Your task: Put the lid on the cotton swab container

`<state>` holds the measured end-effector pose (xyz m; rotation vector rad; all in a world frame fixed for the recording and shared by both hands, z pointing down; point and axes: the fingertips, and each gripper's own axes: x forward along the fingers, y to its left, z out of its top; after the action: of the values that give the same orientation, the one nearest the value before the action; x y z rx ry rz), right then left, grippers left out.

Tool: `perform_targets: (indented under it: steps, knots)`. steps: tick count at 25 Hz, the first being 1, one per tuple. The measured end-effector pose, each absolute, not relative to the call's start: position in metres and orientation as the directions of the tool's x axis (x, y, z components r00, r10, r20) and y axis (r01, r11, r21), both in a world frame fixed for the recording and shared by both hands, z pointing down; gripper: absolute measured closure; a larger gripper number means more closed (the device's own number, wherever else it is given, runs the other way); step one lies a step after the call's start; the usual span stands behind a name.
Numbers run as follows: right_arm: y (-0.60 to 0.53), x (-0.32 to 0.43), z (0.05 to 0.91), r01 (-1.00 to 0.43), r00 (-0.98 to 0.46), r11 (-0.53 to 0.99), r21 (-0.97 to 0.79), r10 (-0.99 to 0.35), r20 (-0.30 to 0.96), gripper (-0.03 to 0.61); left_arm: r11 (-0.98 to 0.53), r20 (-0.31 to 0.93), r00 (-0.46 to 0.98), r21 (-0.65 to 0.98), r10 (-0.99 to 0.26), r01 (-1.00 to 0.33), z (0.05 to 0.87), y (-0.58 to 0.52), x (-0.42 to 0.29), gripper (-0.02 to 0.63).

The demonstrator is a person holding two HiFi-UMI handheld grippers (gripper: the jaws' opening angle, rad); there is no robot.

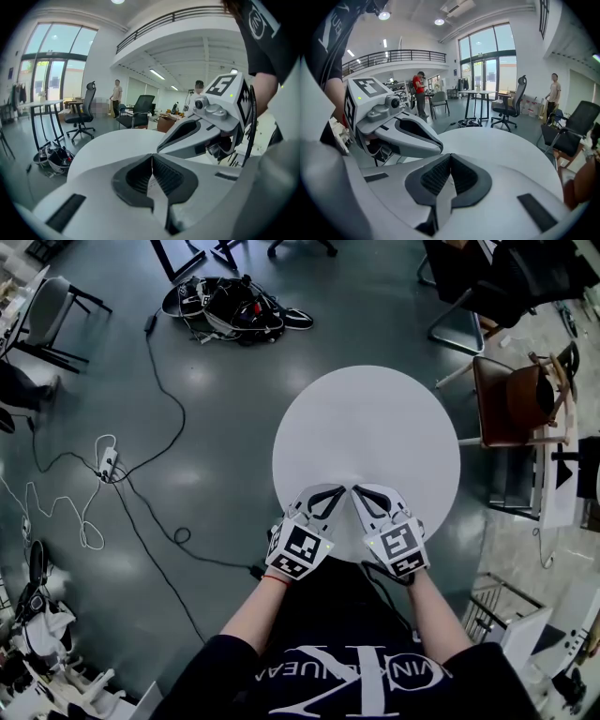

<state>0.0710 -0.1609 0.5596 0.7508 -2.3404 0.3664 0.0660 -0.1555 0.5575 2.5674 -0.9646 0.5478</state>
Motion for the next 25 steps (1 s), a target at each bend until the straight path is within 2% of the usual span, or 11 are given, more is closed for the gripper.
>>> perform_targets:
  steps: [5,25]
  knots:
    - [-0.166,0.064,0.536,-0.613,-0.71,0.769,-0.18,-0.437,0.552,0.575,-0.633,0.391,0.7,0.305,-0.598,-0.711,0.54,-0.164,0.053,0.604]
    - [-0.12,0.054,0.499,-0.6,-0.738,0.777,-0.193,-0.444,0.508,0.575,-0.631,0.41,0.669,0.246,-0.62,-0.736,0.51,-0.126,0.043,0.604]
